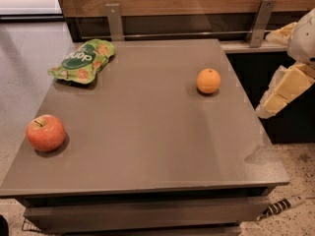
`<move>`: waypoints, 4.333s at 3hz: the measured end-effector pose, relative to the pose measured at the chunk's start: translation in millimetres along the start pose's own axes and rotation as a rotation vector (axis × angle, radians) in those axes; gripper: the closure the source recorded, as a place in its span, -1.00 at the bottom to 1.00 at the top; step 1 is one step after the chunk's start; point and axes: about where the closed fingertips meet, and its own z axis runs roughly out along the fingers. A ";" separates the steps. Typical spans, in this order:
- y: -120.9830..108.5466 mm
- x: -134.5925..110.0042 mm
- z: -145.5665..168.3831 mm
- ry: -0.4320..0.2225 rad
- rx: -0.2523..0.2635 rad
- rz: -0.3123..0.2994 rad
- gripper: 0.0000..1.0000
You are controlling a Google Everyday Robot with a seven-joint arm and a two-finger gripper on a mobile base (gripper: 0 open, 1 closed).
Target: Move orange near apple
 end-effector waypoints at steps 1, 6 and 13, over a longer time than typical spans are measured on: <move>-20.5 -7.8 22.3 -0.220 0.048 0.071 -1.00; -64.8 -28.7 113.3 -0.651 0.066 0.322 -1.00; -82.8 -42.1 208.7 -0.776 -0.016 0.386 1.00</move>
Offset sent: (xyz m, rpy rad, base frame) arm 0.0737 0.0093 -0.0184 0.6714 -0.2852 -0.1245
